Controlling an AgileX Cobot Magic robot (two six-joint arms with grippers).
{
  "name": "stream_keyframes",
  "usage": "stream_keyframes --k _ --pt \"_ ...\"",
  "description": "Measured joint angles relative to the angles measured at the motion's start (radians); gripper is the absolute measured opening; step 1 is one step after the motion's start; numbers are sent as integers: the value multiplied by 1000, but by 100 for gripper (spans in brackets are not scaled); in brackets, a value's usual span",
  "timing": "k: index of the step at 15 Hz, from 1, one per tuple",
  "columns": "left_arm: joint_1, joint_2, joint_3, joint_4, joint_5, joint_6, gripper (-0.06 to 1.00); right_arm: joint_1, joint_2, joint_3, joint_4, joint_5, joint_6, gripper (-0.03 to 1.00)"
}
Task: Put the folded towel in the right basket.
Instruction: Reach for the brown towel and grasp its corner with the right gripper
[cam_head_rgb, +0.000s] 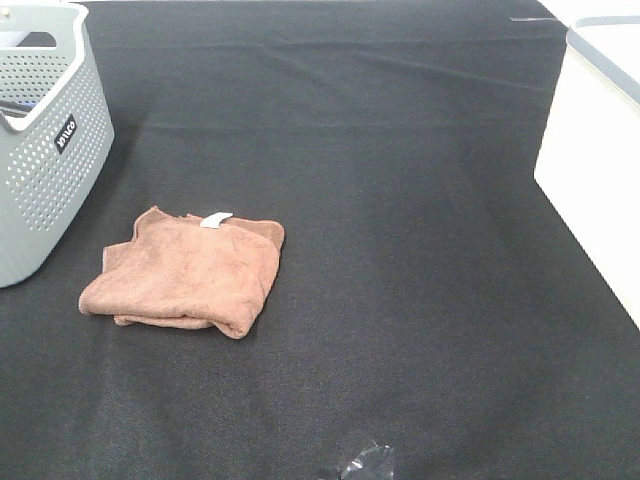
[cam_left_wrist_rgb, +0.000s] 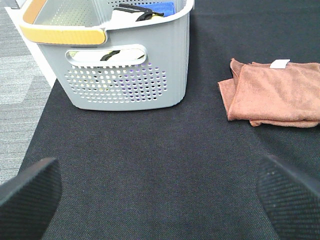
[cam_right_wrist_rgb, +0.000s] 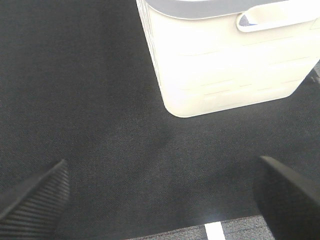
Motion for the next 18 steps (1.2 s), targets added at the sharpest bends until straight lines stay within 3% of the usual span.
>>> stream_keyframes --k 18 --pt "0 0 0 0 0 0 99 0 0 0 1 0 -1 96"
